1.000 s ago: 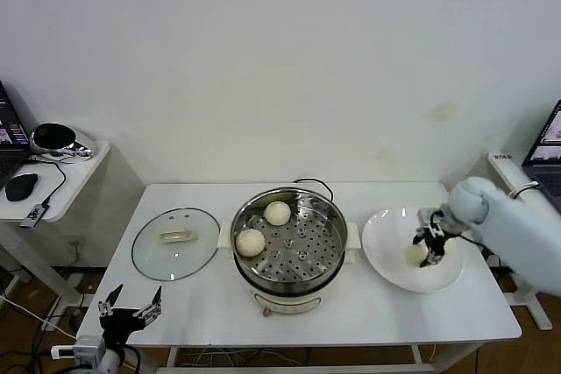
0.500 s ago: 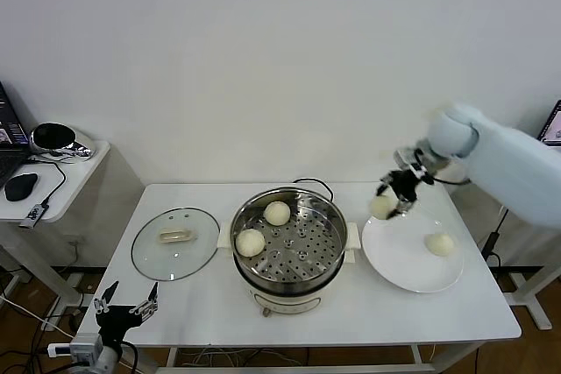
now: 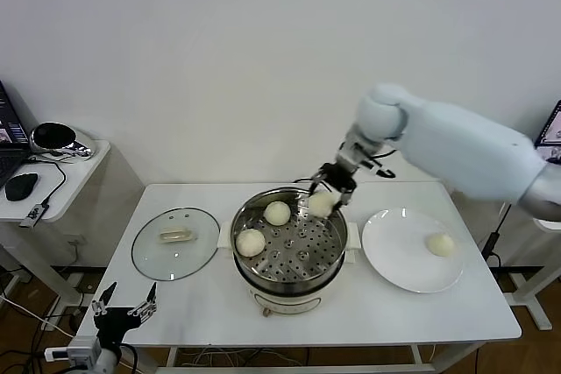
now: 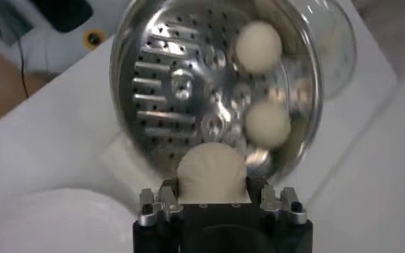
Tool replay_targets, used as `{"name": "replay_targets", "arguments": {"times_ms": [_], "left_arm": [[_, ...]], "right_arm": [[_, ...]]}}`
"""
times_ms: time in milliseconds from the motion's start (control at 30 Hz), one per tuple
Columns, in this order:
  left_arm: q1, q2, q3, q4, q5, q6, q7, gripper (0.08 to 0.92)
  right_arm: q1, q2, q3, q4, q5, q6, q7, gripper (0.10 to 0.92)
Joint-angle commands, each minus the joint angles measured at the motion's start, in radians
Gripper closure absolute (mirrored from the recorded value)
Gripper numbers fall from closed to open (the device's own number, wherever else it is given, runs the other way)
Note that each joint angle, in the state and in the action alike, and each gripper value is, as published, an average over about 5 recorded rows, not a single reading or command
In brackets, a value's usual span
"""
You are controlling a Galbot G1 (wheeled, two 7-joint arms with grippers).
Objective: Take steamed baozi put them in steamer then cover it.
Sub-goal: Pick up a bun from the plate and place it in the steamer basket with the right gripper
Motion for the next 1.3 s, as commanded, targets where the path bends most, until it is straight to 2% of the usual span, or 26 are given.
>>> {"name": "replay_targets", "arguments": {"times_ms": [33, 167, 300, 500, 1300], "left_arm": [[0.008, -0.009, -0.002, -0.02, -0.004, 0.0, -0.001, 0.177], [0.011, -0.006, -0.003, -0.031, -0.007, 0.001, 0.0, 0.177], [0.012, -0.003, -0.006, -0.036, -0.013, 0.003, 0.001, 0.177], [0.018, -0.003, -0.01, -0.04, -0.019, 0.003, -0.001, 0.177], [0.015, -0.008, -0.007, -0.03, -0.019, 0.003, -0.005, 0.177]], "right_arm": [[-0.001, 0.106, -0.054, 0.072, -0.248, 0.25, 0.091, 0.417], [-0.017, 0.113, -0.086, 0.106, -0.345, 0.283, 0.132, 0.414], [-0.031, 0.12, -0.101, 0.116, -0.367, 0.291, 0.154, 0.414], [-0.022, 0.121, -0.124, 0.146, -0.298, 0.286, 0.137, 0.414], [-0.022, 0.113, -0.2, 0.205, -0.178, 0.235, 0.115, 0.407]]}}
